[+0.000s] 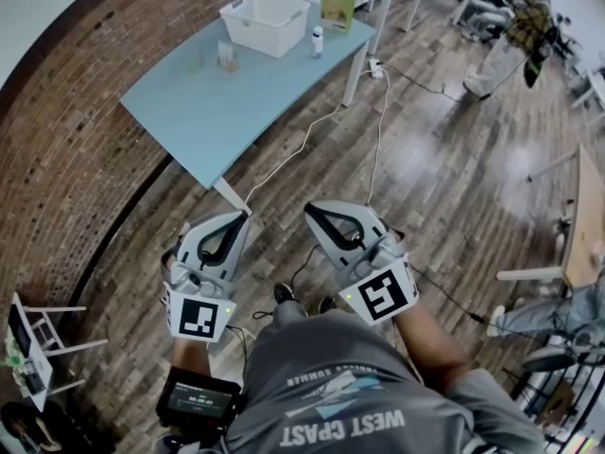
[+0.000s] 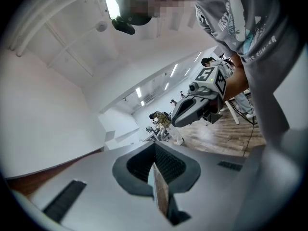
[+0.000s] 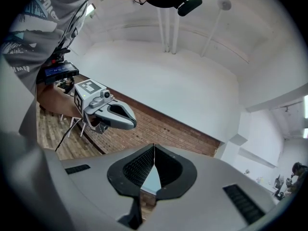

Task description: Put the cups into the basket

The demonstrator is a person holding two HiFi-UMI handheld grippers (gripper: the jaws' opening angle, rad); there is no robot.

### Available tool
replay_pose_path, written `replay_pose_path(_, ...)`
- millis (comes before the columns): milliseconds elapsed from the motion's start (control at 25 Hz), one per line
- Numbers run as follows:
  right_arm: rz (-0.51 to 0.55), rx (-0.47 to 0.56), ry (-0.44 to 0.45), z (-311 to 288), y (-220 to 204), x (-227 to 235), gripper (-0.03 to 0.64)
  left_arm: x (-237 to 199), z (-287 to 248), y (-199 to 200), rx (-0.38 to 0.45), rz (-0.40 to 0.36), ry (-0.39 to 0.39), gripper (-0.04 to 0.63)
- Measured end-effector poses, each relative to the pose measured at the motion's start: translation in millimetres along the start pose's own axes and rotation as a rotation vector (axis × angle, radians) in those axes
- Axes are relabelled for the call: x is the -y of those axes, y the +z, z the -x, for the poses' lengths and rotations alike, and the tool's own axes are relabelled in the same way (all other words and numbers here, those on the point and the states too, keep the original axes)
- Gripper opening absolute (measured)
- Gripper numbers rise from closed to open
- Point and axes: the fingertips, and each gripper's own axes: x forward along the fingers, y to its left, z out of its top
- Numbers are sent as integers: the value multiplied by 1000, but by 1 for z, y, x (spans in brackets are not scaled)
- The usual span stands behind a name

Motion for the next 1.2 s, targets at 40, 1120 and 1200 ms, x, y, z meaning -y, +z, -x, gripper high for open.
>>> replay_pose_path(40,0,-2,-5,-7,1,2,14,-6,-1,-4,3,-1,-4,2)
replay_pose_path(1120,13,20,49,-84,-35,85,14,-67,-91,-56,-45,23,21,2)
replay_pose_path(1200,19,38,67,-83,-39,97,14,-68,-105,-55,-57,19,37,2)
